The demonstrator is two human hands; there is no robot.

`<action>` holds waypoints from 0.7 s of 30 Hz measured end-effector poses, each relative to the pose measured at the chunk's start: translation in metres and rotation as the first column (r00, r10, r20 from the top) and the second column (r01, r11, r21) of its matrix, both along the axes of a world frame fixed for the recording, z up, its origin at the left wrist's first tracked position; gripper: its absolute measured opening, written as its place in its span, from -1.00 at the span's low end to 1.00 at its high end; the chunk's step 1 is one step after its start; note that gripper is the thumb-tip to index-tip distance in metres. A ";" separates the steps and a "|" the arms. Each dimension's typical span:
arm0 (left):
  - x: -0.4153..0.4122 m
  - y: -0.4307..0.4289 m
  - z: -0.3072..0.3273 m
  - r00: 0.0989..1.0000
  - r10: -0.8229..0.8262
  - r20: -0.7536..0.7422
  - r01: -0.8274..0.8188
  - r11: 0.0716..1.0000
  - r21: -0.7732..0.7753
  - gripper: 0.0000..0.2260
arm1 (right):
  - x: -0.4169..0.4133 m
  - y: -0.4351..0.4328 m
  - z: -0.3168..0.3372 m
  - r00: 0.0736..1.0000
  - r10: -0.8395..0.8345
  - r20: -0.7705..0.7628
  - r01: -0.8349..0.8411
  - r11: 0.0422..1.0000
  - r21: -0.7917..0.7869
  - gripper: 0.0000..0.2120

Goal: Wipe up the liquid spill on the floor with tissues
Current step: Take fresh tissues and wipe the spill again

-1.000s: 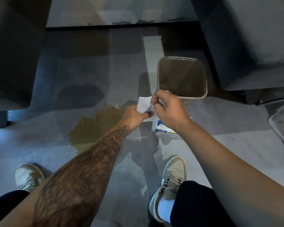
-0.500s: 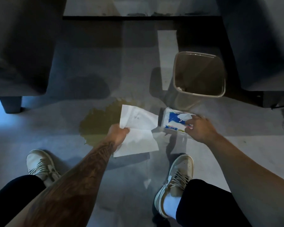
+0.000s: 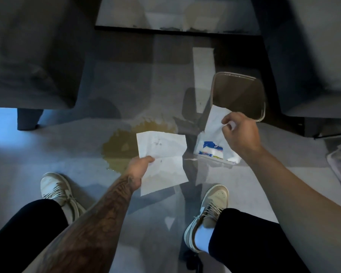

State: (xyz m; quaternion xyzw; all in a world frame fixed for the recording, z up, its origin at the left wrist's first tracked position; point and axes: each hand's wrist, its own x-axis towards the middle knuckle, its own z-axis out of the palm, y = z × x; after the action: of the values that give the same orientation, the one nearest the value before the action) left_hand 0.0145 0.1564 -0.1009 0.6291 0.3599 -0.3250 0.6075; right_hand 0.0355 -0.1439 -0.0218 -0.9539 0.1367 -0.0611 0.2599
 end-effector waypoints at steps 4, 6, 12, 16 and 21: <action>-0.006 0.013 0.012 0.989 0.142 -0.030 -0.145 0.981 -0.130 -0.88 | 0.009 0.053 0.034 0.997 -0.026 -0.071 0.058 0.872 0.486 -0.89; -0.008 0.022 0.015 0.980 0.197 -0.033 -0.200 0.963 -0.181 -0.86 | 0.011 0.074 0.043 0.994 0.027 -0.106 0.054 0.720 0.692 -0.89; -0.011 0.050 0.011 0.960 0.277 -0.043 -0.276 0.912 -0.304 -0.69 | 0.006 0.116 0.032 0.950 0.024 -0.313 0.310 0.083 0.947 -0.82; -0.013 0.062 0.000 0.958 0.277 -0.076 -0.282 0.855 -0.436 -0.52 | -0.003 0.128 0.005 0.896 0.065 -0.439 0.432 0.100 0.896 -0.79; -0.020 0.077 -0.019 0.954 0.261 -0.149 -0.296 0.741 -0.603 -0.27 | -0.011 0.145 -0.047 0.883 0.070 -0.463 0.434 0.249 0.866 -0.76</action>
State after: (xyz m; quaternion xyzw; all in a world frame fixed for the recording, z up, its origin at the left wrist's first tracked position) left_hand -0.0053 0.2333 -0.1202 0.3250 0.3395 -0.3474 0.8115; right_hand 0.0250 0.0015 -0.0689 -0.5670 0.3095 0.2045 0.7355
